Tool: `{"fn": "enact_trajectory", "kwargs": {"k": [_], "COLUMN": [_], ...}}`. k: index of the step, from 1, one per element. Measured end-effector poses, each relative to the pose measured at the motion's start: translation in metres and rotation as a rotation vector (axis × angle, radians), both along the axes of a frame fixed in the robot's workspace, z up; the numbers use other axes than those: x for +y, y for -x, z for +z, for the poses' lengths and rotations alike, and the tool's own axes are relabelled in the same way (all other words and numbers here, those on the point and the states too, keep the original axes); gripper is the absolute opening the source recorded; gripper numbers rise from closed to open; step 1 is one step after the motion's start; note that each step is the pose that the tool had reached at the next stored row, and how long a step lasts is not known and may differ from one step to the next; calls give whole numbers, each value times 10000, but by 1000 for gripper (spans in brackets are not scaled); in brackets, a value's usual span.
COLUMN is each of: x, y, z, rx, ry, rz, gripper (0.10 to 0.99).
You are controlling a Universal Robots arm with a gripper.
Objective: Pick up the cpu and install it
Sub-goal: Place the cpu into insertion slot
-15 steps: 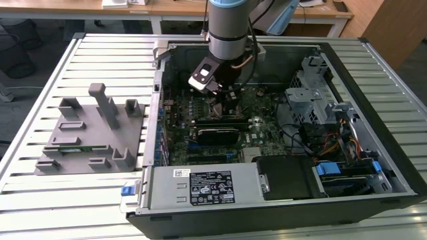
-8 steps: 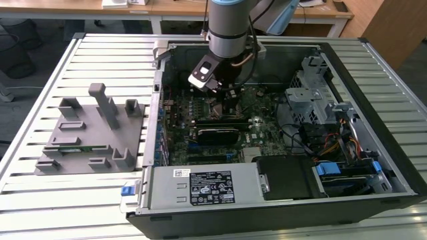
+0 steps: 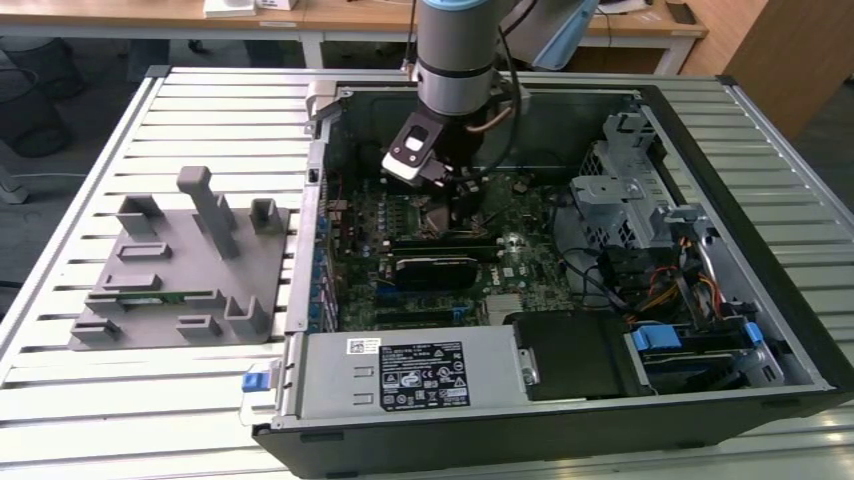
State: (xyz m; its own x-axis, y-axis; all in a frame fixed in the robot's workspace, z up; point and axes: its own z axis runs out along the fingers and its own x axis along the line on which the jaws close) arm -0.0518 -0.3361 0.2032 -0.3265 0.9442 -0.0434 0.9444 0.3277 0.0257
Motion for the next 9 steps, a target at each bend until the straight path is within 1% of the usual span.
{"fn": "enact_trajectory", "kwargs": {"k": [2,3,6,9], "x": [0,0,0,-9], "y": [0,0,0,1], "z": [-3,-4,-10,-15], "rx": [0,-1,-1,0], "ry": [27,40,64,87], "rz": [294,449,896,1054], "gripper": [573,639,639,639]}}
